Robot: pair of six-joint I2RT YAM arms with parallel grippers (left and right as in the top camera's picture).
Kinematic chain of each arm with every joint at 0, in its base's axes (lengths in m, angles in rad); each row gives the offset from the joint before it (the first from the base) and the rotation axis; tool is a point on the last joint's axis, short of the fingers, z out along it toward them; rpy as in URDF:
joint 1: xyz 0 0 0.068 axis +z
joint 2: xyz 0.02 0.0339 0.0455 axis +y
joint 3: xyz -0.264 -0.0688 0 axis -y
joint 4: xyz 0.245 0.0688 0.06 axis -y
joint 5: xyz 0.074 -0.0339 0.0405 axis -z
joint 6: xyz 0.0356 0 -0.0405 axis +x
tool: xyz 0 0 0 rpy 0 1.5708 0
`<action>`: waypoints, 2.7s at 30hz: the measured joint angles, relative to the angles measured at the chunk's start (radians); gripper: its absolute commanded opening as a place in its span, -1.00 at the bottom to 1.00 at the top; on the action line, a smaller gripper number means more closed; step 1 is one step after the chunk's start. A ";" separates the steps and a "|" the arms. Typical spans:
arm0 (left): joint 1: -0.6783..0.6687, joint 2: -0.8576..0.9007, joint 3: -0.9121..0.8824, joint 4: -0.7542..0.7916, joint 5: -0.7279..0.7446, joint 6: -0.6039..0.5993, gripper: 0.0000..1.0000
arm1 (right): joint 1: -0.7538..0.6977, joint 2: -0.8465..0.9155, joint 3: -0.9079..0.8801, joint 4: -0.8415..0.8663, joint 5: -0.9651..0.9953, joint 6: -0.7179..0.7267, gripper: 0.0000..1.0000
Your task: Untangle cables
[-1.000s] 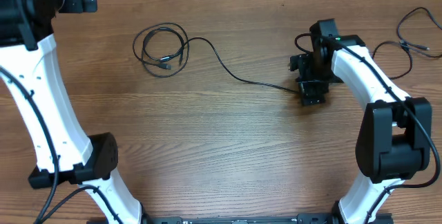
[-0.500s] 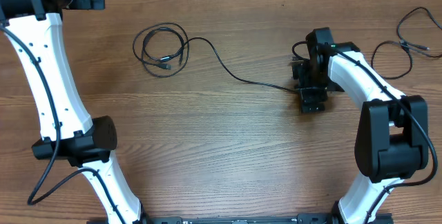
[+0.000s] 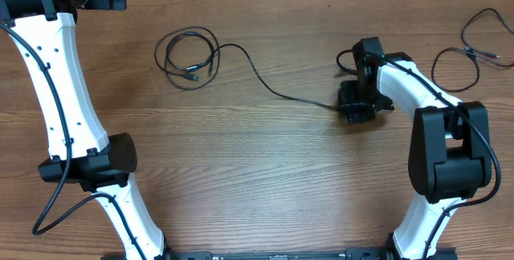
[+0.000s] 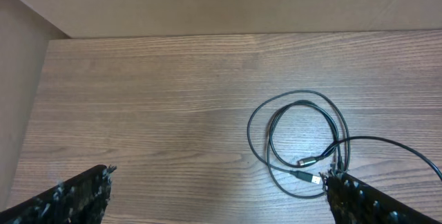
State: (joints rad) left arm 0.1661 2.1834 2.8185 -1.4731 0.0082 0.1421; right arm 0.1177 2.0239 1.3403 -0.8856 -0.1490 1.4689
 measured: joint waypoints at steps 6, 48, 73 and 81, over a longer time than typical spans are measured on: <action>0.000 0.000 0.000 0.003 0.016 0.000 0.99 | 0.000 0.014 0.017 0.084 -0.050 -0.177 -0.92; -0.084 0.000 0.000 0.134 0.383 -0.038 0.99 | 0.039 -0.418 1.502 -0.260 0.734 -1.242 -0.92; -0.292 0.000 0.000 0.410 0.404 -0.073 0.99 | 0.039 -0.505 1.527 -0.475 1.083 -1.446 -0.92; -0.292 0.000 0.000 0.383 0.404 -0.084 0.99 | 0.035 -0.301 1.465 -0.612 0.831 -1.309 -0.93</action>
State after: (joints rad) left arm -0.1261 2.1834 2.8185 -1.0901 0.4118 0.0578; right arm 0.1528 1.7233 2.8052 -1.4979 0.6819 0.1596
